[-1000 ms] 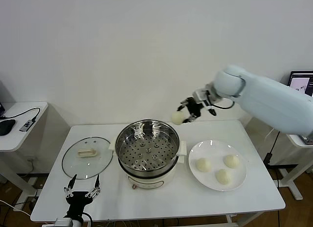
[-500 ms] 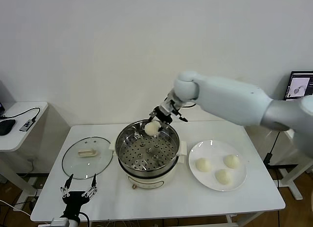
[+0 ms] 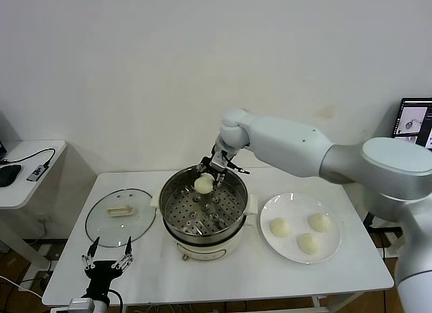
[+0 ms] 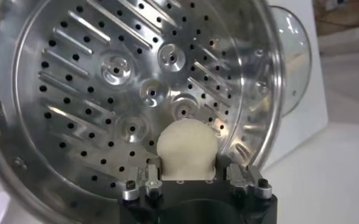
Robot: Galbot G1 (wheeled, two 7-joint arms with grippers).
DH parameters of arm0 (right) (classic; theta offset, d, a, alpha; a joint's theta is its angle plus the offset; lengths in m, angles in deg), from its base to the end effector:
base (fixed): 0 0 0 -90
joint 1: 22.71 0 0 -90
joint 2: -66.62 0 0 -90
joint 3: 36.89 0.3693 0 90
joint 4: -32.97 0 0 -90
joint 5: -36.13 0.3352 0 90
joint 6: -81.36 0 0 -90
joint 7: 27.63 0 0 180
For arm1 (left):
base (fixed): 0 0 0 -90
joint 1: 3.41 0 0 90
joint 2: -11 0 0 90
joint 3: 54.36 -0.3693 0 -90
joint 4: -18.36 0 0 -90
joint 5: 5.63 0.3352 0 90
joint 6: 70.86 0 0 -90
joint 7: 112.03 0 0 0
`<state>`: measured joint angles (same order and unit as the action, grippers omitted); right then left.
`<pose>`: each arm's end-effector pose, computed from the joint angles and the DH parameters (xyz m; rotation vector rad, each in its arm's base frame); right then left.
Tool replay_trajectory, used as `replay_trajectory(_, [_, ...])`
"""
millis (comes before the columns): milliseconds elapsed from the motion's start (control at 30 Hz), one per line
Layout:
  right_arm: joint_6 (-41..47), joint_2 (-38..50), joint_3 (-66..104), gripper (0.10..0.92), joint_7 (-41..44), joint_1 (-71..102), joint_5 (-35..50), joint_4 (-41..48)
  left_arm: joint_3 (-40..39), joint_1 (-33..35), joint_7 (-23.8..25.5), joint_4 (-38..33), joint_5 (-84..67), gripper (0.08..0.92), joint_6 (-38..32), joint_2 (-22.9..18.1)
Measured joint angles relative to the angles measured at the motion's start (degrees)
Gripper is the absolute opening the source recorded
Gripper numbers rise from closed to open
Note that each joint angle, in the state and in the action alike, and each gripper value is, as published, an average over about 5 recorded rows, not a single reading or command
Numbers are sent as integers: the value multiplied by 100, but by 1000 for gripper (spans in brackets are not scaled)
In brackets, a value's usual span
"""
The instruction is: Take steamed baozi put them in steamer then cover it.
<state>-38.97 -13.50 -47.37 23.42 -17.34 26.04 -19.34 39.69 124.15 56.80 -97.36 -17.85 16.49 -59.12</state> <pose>0.6033 0.1584 -0.1052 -1.9660 0.6544 -2.2426 0.1149 0.0962 -0.3447 0.1359 -2.9871 -0.1985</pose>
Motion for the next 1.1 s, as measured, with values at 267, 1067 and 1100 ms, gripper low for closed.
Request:
replay_trajectory(267, [-219,-110,-11,768,-112,41,-207,159,4,-15,-8,-8,5,823,-1,-13])
replay_trajectory(1067, [3945,2334,-769,823,597,-1572,2506,-2960,1,65,81,-387,46,823,248,75])
replay_trajectory(1100, [4083,2512,-790,823,611,-1602,2543,-3092,3,61,81,-399,52,823,259,73])
